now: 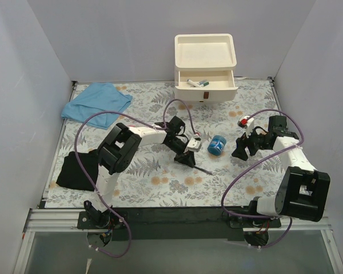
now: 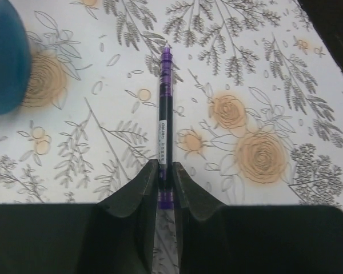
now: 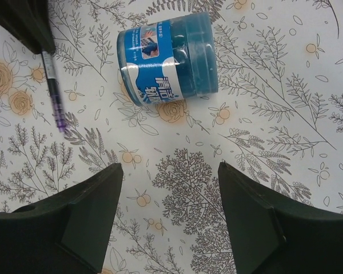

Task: Sort the stationery into containers
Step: Move the pen to the center of the board.

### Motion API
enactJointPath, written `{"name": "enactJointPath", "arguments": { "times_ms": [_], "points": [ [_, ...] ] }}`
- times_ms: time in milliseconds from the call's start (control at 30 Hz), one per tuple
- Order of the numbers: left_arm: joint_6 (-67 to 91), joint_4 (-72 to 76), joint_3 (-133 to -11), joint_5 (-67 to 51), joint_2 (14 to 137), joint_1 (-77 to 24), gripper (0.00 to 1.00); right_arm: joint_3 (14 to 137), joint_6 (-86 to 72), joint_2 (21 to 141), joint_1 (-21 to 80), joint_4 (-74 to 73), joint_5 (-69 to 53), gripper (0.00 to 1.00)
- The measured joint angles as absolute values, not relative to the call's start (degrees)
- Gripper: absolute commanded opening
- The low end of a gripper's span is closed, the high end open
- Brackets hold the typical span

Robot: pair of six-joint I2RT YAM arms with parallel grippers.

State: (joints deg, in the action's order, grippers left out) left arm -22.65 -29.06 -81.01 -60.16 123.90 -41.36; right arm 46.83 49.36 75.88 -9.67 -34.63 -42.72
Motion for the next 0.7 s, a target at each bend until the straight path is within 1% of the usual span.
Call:
{"name": "enactJointPath", "arguments": {
  "times_ms": [67,100,200,400,600,700],
  "points": [
    [-21.39,-27.57,-77.3,-59.61,121.56,-41.36,0.27,47.2,49.34,76.47,-9.67,-34.65,-42.92,0.76],
    [-20.25,-26.39,-75.37,-59.4,120.29,-41.36,0.34,47.53,49.34,76.86,-9.67,-34.68,-43.05,0.76],
    [-16.03,-21.04,-69.19,-59.0,116.6,-41.36,0.42,48.49,49.25,77.8,-9.69,-34.63,-43.29,0.76],
    [-5.65,-3.99,-55.2,-57.67,109.16,-41.36,0.45,49.19,48.8,79.53,-9.67,-34.59,-43.48,0.76],
    [2.81,11.86,-49.91,-56.03,108.77,-41.39,0.46,49.21,48.03,80.53,-9.69,-34.59,-43.51,0.75],
    [6.55,19.25,-48.51,-54.22,109.62,-41.39,0.44,49.21,47.9,80.73,-9.69,-34.59,-43.48,0.75]
  ]
}}
